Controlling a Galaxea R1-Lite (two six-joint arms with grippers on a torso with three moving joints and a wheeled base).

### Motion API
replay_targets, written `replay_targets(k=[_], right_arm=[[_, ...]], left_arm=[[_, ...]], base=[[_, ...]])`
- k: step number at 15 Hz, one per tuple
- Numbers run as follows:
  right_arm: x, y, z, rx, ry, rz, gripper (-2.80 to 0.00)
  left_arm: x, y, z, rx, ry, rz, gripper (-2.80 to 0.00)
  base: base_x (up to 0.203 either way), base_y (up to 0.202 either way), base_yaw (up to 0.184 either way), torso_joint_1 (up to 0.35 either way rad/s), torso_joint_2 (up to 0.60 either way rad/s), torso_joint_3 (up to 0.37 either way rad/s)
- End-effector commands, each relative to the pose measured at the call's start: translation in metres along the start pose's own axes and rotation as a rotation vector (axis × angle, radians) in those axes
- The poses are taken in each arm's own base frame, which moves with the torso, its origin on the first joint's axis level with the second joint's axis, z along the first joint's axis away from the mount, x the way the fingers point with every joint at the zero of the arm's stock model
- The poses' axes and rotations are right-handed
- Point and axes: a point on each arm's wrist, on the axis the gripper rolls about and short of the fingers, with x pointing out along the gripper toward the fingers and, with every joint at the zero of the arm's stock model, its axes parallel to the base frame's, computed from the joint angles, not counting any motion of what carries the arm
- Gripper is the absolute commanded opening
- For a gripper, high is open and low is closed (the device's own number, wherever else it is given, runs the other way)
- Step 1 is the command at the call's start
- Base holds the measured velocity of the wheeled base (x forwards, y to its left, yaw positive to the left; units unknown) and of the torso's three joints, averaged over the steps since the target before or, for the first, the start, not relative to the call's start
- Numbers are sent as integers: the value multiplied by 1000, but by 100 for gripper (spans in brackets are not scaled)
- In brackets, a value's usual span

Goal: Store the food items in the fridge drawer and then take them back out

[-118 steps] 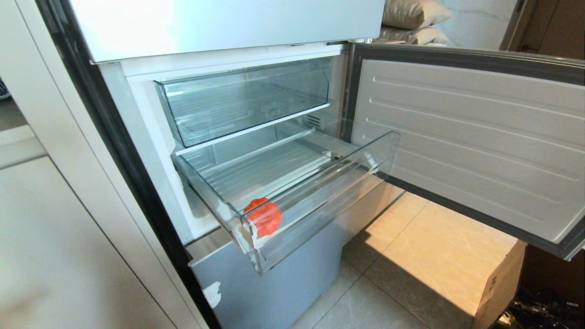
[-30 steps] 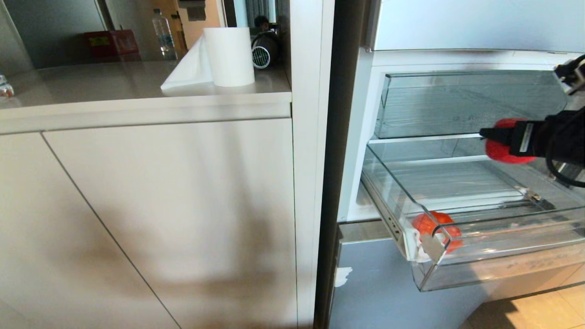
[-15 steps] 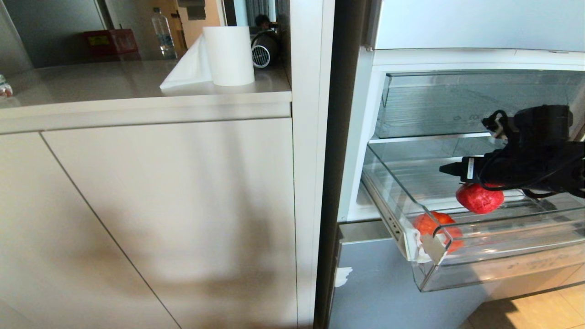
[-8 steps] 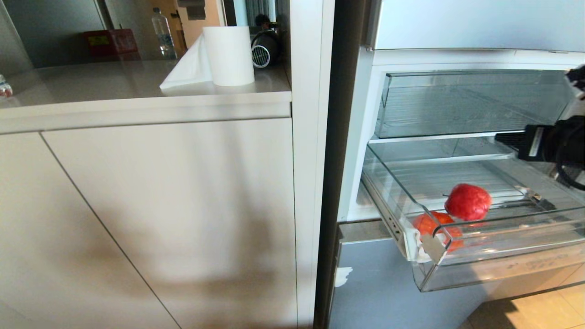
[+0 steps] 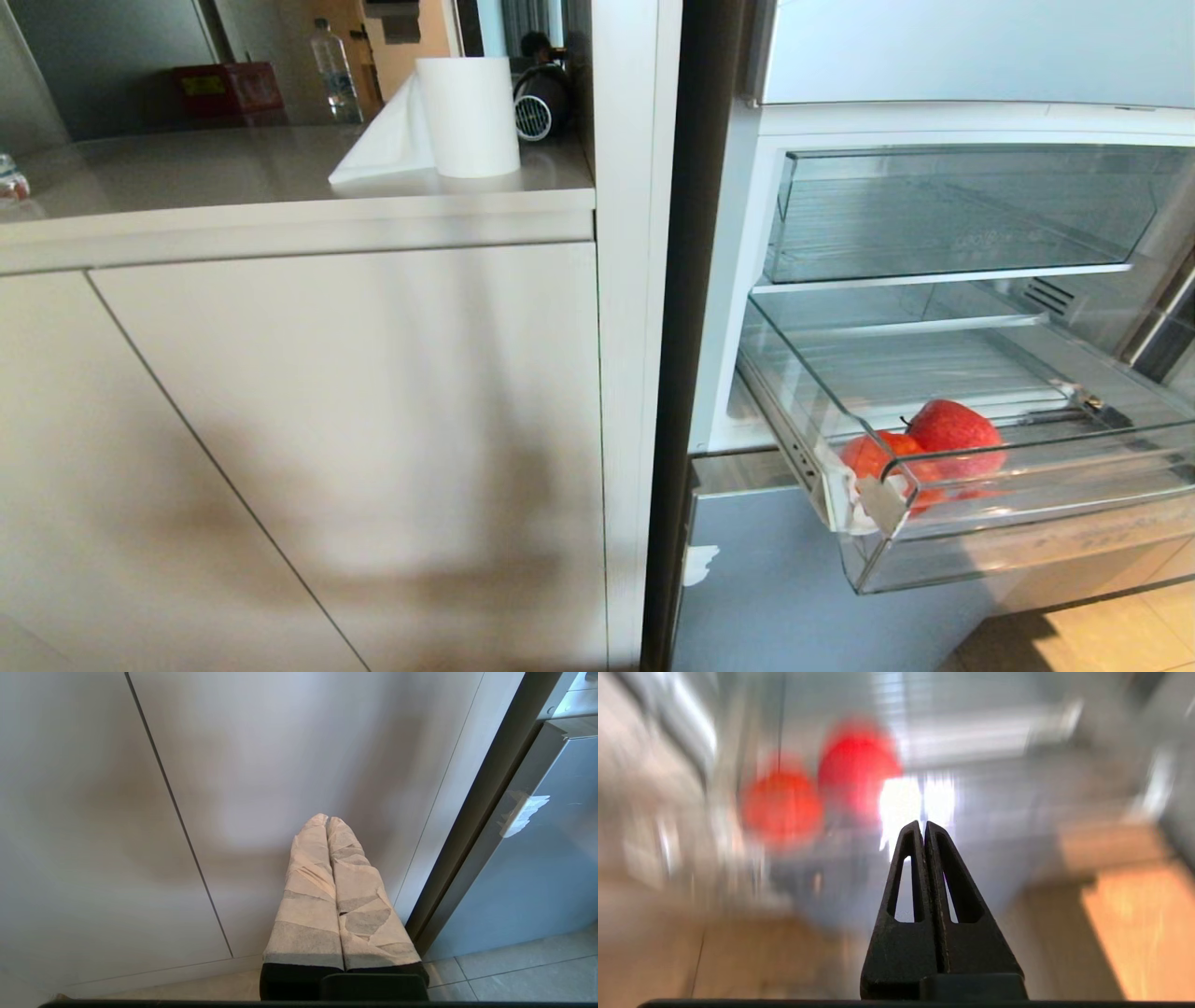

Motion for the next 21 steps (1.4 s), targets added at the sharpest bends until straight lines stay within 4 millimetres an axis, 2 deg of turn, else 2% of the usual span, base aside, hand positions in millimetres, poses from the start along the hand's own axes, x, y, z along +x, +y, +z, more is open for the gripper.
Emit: replay_targets(k=[1, 4, 10, 16, 18, 19, 20, 21], right_arm=[[-2, 0, -22, 4, 161, 4, -280], [19, 0, -24, 0, 317, 8, -280], [92, 3, 6, -33, 454, 30, -280], [187, 9, 21, -16, 378, 95, -280], [215, 14, 29, 71, 264, 113, -280], [217, 15, 32, 134, 199, 118, -280], [209, 15, 31, 163, 172, 124, -280], [192, 15, 33, 174, 141, 139, -280]], left_arm=[[0, 0, 0, 0, 1, 0, -280], [0, 0, 0, 0, 0, 0, -280], [0, 0, 0, 0, 0, 0, -280], [0, 0, 0, 0, 2, 0, -280], [0, 0, 0, 0, 1, 0, -280], [0, 0, 0, 0, 2, 0, -280], [0, 0, 0, 0, 0, 0, -280], [0, 0, 0, 0, 0, 0, -280]], base=[[0, 0, 0, 0, 0, 0], [0, 0, 0, 0, 0, 0], [0, 0, 0, 0, 0, 0], [0, 0, 0, 0, 0, 0], [0, 0, 0, 0, 0, 0], [0, 0, 0, 0, 0, 0], [0, 0, 0, 0, 0, 0], [0, 0, 0, 0, 0, 0]])
